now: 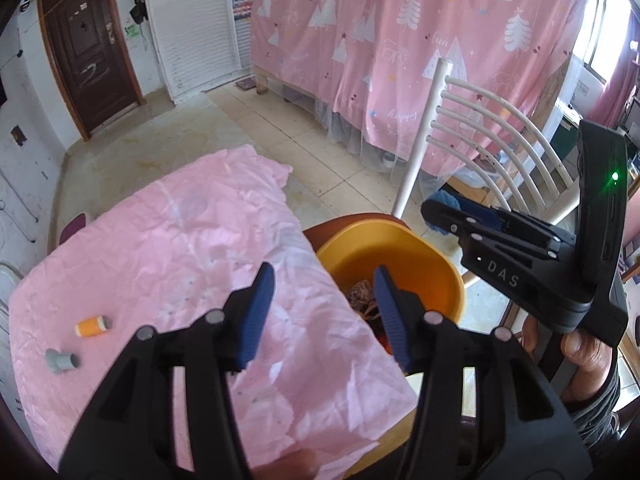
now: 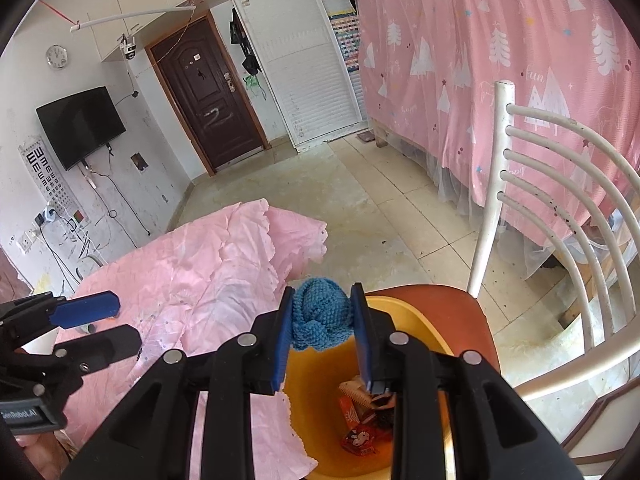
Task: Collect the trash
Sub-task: 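Carry both items over the orange bin and open both tools to drop them, then move both open tools back over the orange spool and grey cup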
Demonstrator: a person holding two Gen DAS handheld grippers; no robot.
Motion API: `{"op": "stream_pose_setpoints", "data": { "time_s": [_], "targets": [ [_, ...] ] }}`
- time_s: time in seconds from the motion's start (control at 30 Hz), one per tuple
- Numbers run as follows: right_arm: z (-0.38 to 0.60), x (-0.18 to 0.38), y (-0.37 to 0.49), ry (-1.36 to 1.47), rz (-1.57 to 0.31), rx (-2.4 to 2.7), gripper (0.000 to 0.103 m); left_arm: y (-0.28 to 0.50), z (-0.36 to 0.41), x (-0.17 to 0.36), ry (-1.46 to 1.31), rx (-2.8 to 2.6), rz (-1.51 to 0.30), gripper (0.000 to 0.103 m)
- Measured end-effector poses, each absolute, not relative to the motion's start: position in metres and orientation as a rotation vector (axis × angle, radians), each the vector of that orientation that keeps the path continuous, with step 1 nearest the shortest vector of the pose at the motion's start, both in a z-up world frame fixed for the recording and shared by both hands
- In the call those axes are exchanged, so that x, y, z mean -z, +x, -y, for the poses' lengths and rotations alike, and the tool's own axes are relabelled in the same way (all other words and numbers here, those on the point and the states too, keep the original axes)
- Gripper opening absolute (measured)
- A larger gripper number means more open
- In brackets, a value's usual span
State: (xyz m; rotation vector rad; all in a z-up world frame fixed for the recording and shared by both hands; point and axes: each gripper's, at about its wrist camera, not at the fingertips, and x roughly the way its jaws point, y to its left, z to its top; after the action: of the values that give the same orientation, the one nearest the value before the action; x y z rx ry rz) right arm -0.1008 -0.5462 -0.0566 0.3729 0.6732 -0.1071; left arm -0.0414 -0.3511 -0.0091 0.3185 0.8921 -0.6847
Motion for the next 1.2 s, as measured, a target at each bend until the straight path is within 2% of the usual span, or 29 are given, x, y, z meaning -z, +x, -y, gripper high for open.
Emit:
{"op": "stream_pose_setpoints", "data": {
  "time_s": [0.23,0.37,0.5,1.07,1.2],
  "targets": [
    [0.524,0.051,-0.091,0.334,-0.687,0.111,0.021,-0.034,0.316,0.001,0.264,0.65,-0.876,0.05],
    [0.514,0.047,-0.086,0.319,-0.687,0.123,0.03,-0.029,0.294,-0.004,0.233,0.625,-0.863,0.054],
    [0.507,0.044,-0.082,0.316,-0.685,0.134,0.036,-0.023,0.271,-0.007,0.199,0.601,-0.855,0.054],
    [0.391,0.02,-0.016,0.155,-0.715,-0.028,0.037,0.01,0.164,-0.003,0.041,0.447,-0.871,0.055],
    [0.361,0.021,0.001,0.123,-0.731,-0.071,0.037,0.021,0.138,0.002,0.008,0.396,-0.884,0.061]
  ]
}}
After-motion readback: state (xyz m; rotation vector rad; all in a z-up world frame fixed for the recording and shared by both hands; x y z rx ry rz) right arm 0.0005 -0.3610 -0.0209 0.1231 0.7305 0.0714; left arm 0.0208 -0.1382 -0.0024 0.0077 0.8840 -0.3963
